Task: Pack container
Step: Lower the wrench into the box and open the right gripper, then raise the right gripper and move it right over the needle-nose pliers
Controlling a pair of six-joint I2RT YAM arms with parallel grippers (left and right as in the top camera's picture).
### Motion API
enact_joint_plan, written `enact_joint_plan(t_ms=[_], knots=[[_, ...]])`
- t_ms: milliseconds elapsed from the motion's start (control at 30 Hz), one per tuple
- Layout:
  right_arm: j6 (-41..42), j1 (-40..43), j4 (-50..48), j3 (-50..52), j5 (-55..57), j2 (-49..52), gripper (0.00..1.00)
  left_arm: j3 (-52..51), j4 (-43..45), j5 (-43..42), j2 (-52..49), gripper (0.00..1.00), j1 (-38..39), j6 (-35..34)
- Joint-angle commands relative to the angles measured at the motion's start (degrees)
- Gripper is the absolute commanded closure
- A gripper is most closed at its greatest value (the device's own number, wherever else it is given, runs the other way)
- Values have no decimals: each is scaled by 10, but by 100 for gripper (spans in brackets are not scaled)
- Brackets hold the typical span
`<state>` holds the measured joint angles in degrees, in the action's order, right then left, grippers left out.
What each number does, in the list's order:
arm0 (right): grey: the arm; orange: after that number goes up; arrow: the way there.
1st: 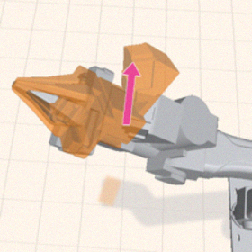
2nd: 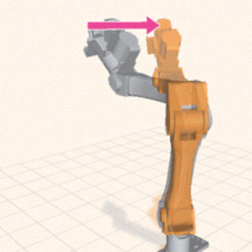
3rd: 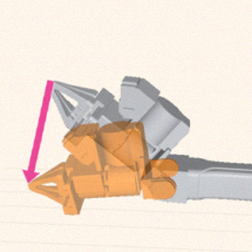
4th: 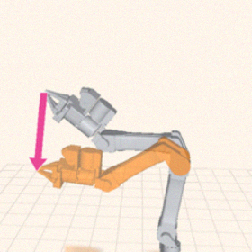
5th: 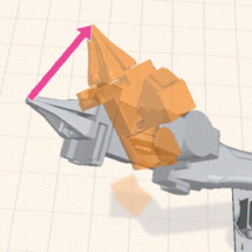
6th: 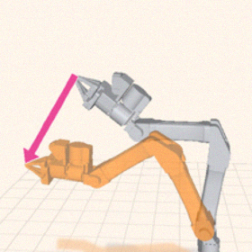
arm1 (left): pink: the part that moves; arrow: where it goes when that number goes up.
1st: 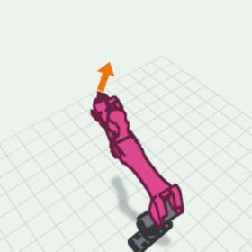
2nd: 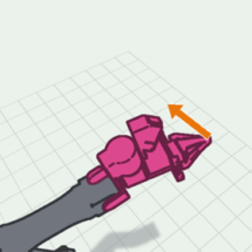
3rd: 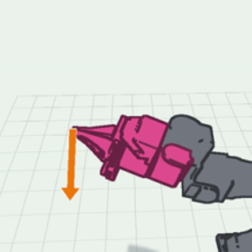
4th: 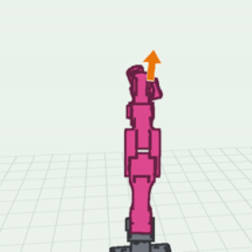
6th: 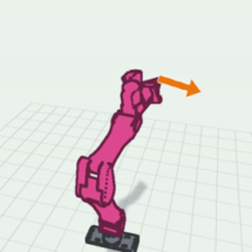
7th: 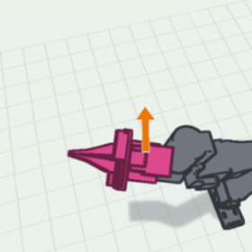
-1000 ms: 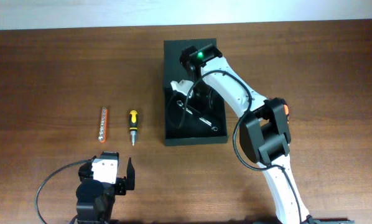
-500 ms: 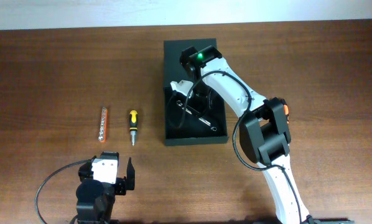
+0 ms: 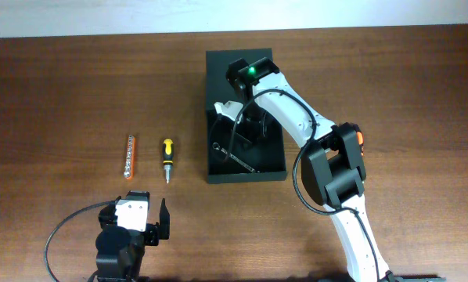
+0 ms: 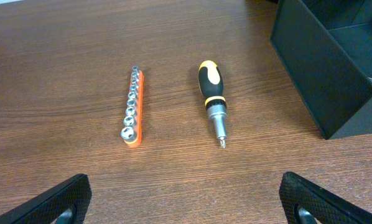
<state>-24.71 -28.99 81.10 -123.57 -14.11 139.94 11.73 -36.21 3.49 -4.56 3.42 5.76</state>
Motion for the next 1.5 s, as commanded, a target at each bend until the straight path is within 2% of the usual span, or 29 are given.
enact_joint_plan(t_ms=[0, 133, 400, 733, 800, 900, 933, 967, 1300, 1467], knots=[[-1, -6, 0, 3, -9, 5, 70, 11, 2, 7, 0, 1, 2, -5], [5, -6, 1, 1, -9, 5, 63, 11, 2, 7, 0, 1, 2, -5], [13, -5, 16, -54, -7, 5, 56, 11, 2, 7, 0, 1, 2, -5], [37, 37, 102, -251, 0, 5, 51, 11, 2, 7, 0, 1, 2, -5], [55, 50, 117, -283, 4, 5, 45, 11, 2, 7, 0, 1, 2, -5], [94, 87, 151, -348, 12, 5, 17, 11, 2, 7, 0, 1, 2, -5], [112, 104, 162, -370, 12, 5, 4, 11, 2, 7, 0, 1, 2, -5], [133, 115, 162, -377, 15, 4, 1, 11, 2, 7, 0, 1, 2, -5], [330, 262, 162, -392, 27, -13, 1, 11, 2, 7, 0, 1, 2, -5], [357, 318, 163, -389, 18, -26, 1, 11, 2, 7, 0, 1, 2, -5]])
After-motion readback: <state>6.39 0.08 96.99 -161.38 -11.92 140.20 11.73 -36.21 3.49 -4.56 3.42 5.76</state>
